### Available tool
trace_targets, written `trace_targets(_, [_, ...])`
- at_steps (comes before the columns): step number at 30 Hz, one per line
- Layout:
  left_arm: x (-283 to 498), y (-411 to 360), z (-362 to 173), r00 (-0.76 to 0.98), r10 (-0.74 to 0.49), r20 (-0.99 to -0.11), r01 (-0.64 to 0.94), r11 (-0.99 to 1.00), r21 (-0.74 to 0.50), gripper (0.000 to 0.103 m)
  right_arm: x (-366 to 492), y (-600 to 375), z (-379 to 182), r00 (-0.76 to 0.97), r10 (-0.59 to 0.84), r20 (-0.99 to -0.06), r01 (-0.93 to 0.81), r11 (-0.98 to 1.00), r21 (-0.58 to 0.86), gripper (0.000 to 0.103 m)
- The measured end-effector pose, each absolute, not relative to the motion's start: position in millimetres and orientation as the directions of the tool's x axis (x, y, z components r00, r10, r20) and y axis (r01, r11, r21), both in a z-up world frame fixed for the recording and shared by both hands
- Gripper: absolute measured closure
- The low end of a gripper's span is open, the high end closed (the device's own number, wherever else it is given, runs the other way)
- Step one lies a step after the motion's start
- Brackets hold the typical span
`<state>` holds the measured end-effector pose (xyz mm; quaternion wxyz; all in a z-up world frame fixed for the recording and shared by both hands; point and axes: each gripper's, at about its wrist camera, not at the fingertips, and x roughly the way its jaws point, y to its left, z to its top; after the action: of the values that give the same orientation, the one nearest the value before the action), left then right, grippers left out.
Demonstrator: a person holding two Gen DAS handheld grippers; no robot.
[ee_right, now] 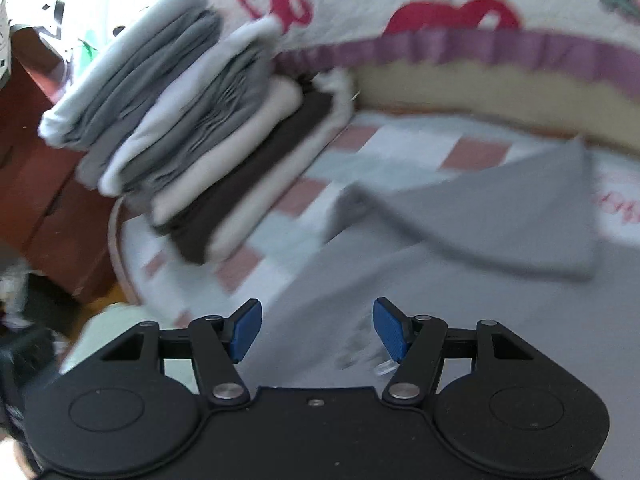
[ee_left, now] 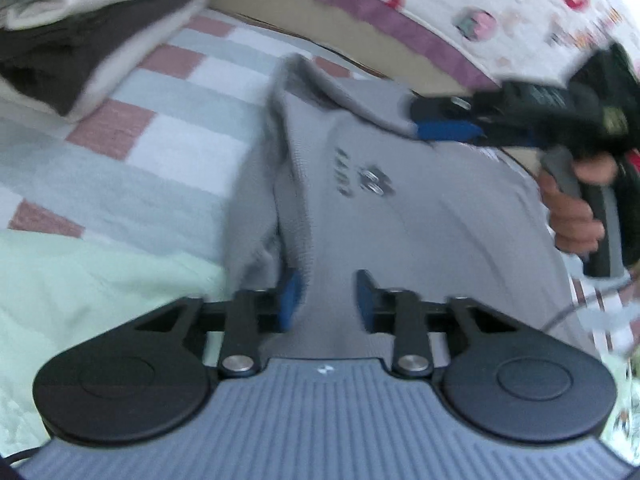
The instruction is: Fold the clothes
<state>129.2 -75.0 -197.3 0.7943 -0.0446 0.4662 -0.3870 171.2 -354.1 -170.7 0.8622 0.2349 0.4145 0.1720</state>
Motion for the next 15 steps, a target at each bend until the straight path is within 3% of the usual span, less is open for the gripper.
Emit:
trace_targets(4, [112.7, -84.2, -201.1, 0.261, -0.686, -0.68, 0.569, 0.678, -0.466, 0.087, 163.6, -326.5, -179.2, 0.519, 0.557, -0.649, -0.122, 0.799, 0.589, 0.037])
trace_targets(9, [94.7, -100.6, -208.0, 0.245, -0.664, -0.706, 0.602, 0.675, -0.427, 0.087, 153.0, -291.2, -190.4, 0.506, 0.474, -0.721, -0.178, 0.875, 0.45, 0.037])
trace_targets(10, [91.6, -102.1, -206.5, 0.249, -0.659, -0.71, 0.613, 0.675, -0.411, 0.087, 152.6, -284.2, -193.6, 0.502, 0.446, -0.741, -0.204, 0.894, 0.399, 0.054])
trace_targets(12, [86.7, -98.8, -199.0, 0.267, -0.651, -0.711, 0.632, 0.675, -0.38, 0.087, 151.4, -273.4, -199.6, 0.495, 0.383, -0.78, -0.26, 0.922, 0.288, 0.099])
trace_targets(15, [82.4, -84.0, -184.0, 0.298, -0.65, -0.699, 0.642, 0.678, -0.357, 0.087, 148.0, -282.8, -198.2, 0.528, 0.341, -0.778, -0.213, 0.94, 0.268, 0.102])
